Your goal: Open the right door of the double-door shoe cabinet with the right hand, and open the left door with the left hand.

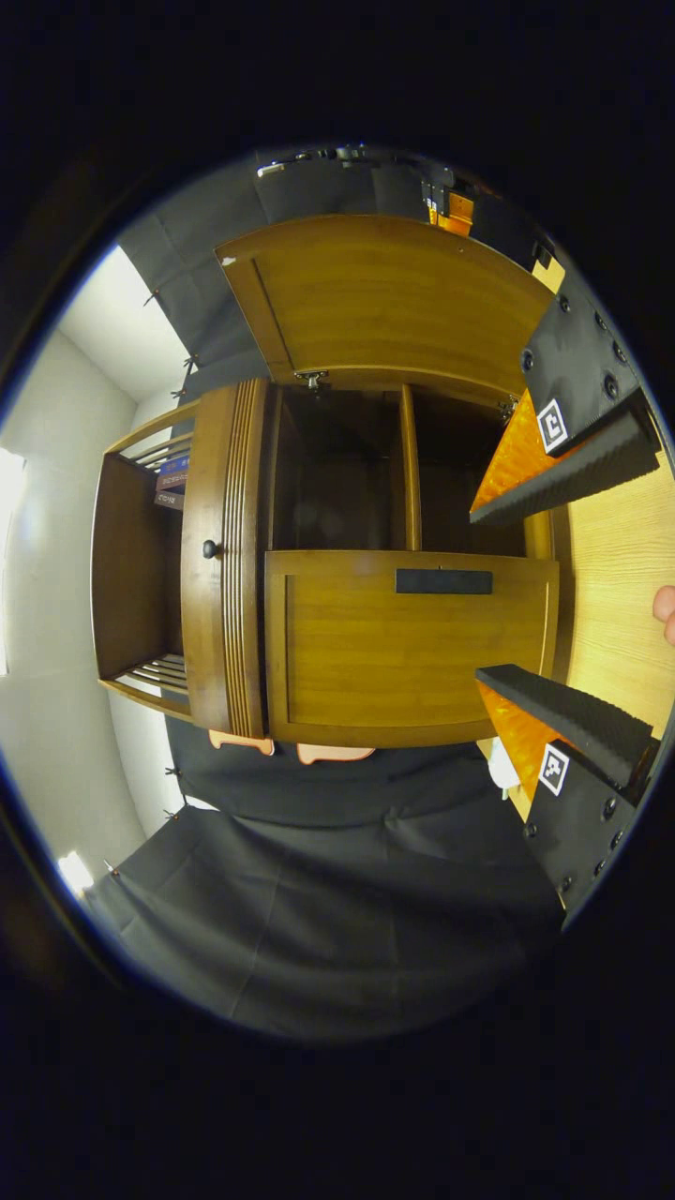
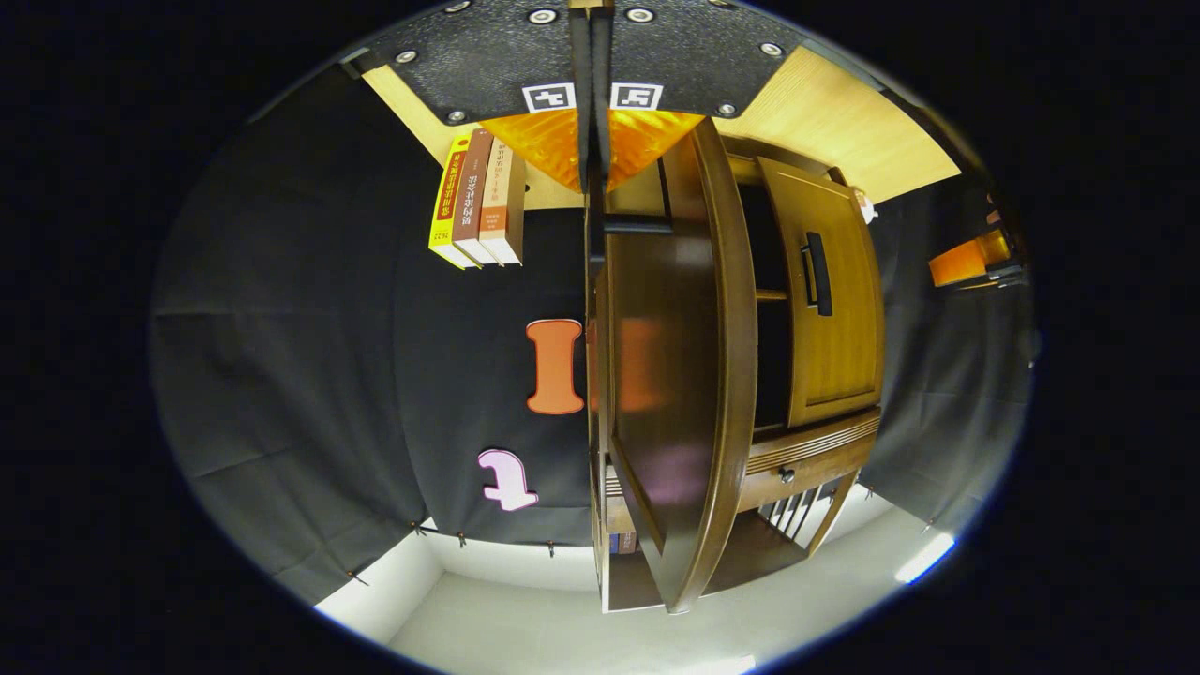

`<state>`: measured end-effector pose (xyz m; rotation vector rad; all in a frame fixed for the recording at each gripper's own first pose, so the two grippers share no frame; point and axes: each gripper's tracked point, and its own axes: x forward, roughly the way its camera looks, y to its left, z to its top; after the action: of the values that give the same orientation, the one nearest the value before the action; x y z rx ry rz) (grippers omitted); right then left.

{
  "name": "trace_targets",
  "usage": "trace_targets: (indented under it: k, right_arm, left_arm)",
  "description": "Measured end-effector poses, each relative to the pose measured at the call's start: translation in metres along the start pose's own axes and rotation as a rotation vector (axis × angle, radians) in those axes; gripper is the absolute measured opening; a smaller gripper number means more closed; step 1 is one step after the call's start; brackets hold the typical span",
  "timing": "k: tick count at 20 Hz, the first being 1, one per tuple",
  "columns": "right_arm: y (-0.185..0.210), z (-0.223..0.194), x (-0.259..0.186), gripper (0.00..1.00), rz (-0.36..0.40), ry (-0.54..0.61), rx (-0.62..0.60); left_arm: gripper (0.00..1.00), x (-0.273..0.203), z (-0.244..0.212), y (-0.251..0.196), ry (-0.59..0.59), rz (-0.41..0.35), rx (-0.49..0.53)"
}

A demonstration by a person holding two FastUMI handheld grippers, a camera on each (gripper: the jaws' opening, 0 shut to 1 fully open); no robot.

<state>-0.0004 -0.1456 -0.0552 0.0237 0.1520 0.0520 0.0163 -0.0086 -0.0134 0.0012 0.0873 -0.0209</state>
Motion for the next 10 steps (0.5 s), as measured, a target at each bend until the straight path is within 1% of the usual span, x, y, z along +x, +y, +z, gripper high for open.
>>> trace_targets:
  k: [4, 5, 7, 8, 9, 10]
  right_arm:
    - [-0.022, 0.0, 0.003, 0.0, 0.065, -0.003, 0.022]
    - [-0.025, 0.001, 0.003, 0.05, 0.085, 0.0, 0.016]
    - [-0.03, 0.0, 0.005, 0.05, 0.123, 0.005, 0.015]
    - [-0.031, -0.001, 0.006, 0.0, 0.139, 0.01, 0.009]
    - [-0.031, -0.001, 0.007, 0.05, 0.162, 0.012, -0.006]
    - [-0.028, 0.0, 0.005, 0.02, 0.182, 0.009, -0.02]
  left_arm:
    - [0.98, 0.017, 0.005, -0.005, -0.004, -0.026, 0.014]
    - [0.98, 0.023, 0.006, -0.005, -0.008, -0.027, 0.025]
    - [0.98, 0.038, 0.006, -0.009, -0.001, -0.041, 0.037]
    - [0.98, 0.046, 0.004, -0.011, 0.01, -0.049, 0.039]
    - [0.98, 0.056, 0.004, -0.012, 0.012, -0.05, 0.037]
    - [0.99, 0.065, 0.004, -0.012, 0.006, -0.05, 0.026]
